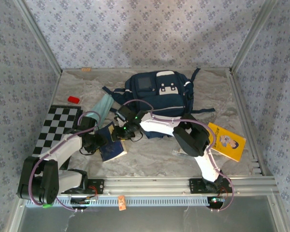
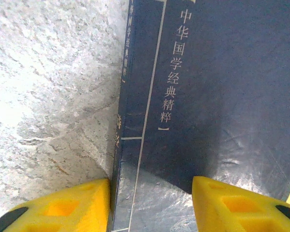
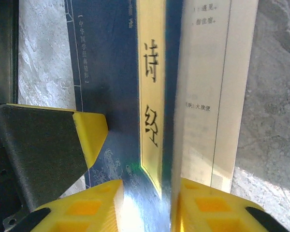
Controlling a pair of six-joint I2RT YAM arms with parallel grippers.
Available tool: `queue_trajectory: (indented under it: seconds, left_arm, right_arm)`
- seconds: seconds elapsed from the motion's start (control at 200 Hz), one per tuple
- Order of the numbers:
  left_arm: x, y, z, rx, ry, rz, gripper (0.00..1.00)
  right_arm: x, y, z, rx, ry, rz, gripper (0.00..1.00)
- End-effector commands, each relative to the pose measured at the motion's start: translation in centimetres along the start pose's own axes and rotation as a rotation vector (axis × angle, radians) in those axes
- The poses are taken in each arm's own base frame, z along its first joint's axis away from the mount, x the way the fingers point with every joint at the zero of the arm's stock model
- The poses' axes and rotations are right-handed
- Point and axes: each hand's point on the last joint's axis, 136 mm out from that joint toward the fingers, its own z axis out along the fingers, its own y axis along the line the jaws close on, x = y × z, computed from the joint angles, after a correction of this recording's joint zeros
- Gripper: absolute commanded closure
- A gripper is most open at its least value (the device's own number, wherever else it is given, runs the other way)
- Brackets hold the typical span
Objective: Pack the student bag
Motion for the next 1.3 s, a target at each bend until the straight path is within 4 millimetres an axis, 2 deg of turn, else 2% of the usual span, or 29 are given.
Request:
queue_trajectory:
  seconds: [0.0,0.19,0.32,0.48,0.62,0.805,0.949,1.039,1.144,1.294]
  left_arm:
    - [0.7,-0.9,0.5,0.056,0.035,0.018,0.53]
    - [0.6,-1.1,0.1,0.063,0.028,0.02,0.52]
    - [0.1,-1.6,-1.0,0.075,0.007,0.023,0.48]
    - [-1.3,-2.5,-4.2,0.119,-0.051,0.028,0.41]
    - [-2.3,-3.2,-7.6,0.168,-0.097,0.034,0.37]
    - [-3.5,-5.8,-12.1,0.31,-0.137,0.06,0.29]
    - [-3.8,-9.8,-14.4,0.529,-0.115,0.083,0.23]
    - [-4.0,-11.8,-15.1,0.648,-0.092,0.079,0.21]
    - [-4.2,-13.2,-15.5,0.746,-0.084,0.058,0.19]
    - [-4.5,-15.1,-16.4,0.871,-0.096,0.049,0.17]
  right_arm:
    - [0.3,0.7,-0.5,-0.033,0.012,0.003,0.73]
    - [-0.3,1.4,-1.5,-0.056,-0.019,-0.002,0.85]
    - [-0.7,2.1,-2.8,-0.078,-0.051,-0.006,0.93]
    - [-1.5,3.4,-5.4,-0.116,-0.118,-0.013,1.0]
    - [-1.9,4.5,-8.4,-0.155,-0.176,-0.018,1.0]
    - [-2.7,5.3,-13.3,-0.207,-0.255,-0.024,1.0]
    - [-3.7,6.0,-17.4,-0.28,-0.306,-0.03,1.0]
    - [-4.6,6.4,-19.7,-0.34,-0.33,-0.036,1.0]
    - [-5.6,6.8,-22.0,-0.417,-0.359,-0.039,1.0]
    - [-6.9,7.2,-24.1,-0.512,-0.384,-0.027,1.0]
